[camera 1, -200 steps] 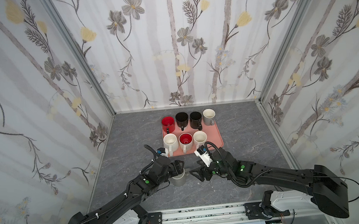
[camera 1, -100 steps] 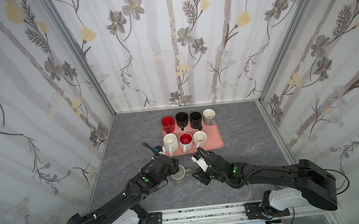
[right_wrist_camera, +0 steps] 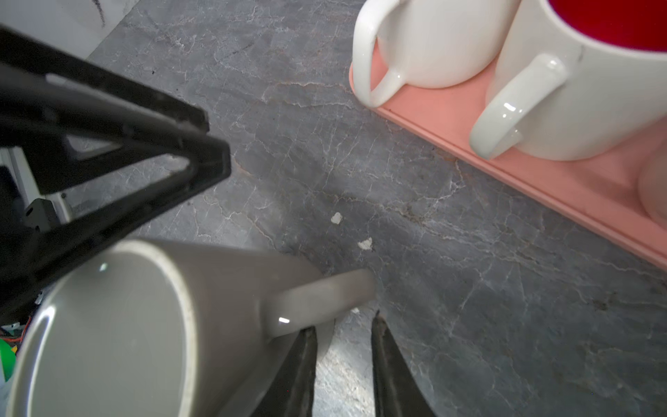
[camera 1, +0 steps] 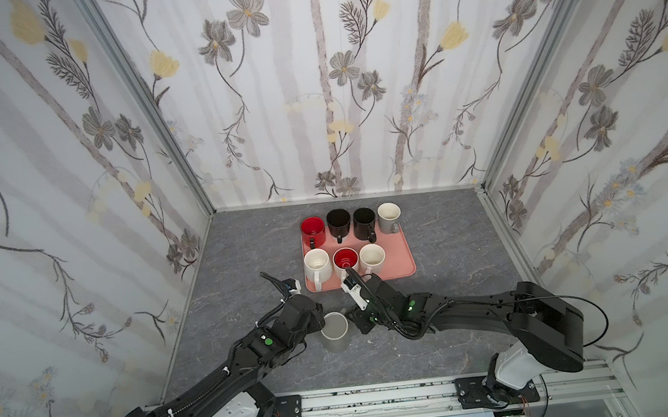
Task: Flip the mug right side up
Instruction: 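Close the right gripper on the upside-down grey mug's base and lift it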
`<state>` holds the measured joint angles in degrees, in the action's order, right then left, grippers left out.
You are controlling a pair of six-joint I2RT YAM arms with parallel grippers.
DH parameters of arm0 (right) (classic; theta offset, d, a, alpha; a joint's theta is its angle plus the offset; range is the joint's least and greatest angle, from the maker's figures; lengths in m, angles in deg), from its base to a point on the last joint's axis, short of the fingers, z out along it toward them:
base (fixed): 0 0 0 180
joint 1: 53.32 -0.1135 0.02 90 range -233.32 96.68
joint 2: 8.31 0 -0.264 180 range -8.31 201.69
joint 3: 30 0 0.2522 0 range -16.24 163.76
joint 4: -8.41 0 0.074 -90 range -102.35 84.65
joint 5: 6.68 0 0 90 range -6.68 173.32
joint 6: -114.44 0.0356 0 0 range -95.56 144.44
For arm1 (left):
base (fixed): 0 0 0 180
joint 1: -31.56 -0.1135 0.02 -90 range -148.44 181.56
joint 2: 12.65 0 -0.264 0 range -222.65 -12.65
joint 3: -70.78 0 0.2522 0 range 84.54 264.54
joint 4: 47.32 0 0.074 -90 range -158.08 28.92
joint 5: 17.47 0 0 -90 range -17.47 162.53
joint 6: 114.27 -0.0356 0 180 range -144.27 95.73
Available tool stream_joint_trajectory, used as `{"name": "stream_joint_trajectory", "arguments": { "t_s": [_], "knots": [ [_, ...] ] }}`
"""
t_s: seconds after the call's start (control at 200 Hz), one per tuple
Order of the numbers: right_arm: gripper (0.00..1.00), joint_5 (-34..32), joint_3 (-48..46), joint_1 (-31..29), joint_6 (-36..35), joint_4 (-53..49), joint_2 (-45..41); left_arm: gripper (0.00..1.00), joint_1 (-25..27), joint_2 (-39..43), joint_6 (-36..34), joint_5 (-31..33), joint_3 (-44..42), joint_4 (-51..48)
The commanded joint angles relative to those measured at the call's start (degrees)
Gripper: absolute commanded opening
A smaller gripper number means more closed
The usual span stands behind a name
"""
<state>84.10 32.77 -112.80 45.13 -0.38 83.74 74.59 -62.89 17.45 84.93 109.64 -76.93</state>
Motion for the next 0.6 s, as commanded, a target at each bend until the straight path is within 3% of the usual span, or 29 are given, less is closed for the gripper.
{"name": "stream_joint_trajectory", "arguments": {
  "t_s": [0.0,0.23,0.365,0.465,0.595],
  "knots": [
    [0.28,-1.2,1.8,0.7,-1.8,0.2,1.9,0.59,0.2,1.5,2.5,-3.0,-0.9,-2.3],
    [0.34,2.8,6.7,1.6,-4.5,0.3,5.2,0.58,3.5,2.0,7.7,-8.5,-3.9,2.3],
    [0.39,3.5,8.0,1.6,-4.3,0.5,4.7,0.58,6.4,1.2,10.3,-8.5,-3.8,2.7],
    [0.56,1.3,7.4,1.6,-4.3,-0.1,0.8,0.59,7.0,3.5,11.7,-7.4,-3.7,0.9],
    [0.8,-3.2,5.2,0.8,-3.1,-2.9,-6.6,0.71,7.1,9.0,12.7,-2.2,-2.2,-4.2]
  ]
}}
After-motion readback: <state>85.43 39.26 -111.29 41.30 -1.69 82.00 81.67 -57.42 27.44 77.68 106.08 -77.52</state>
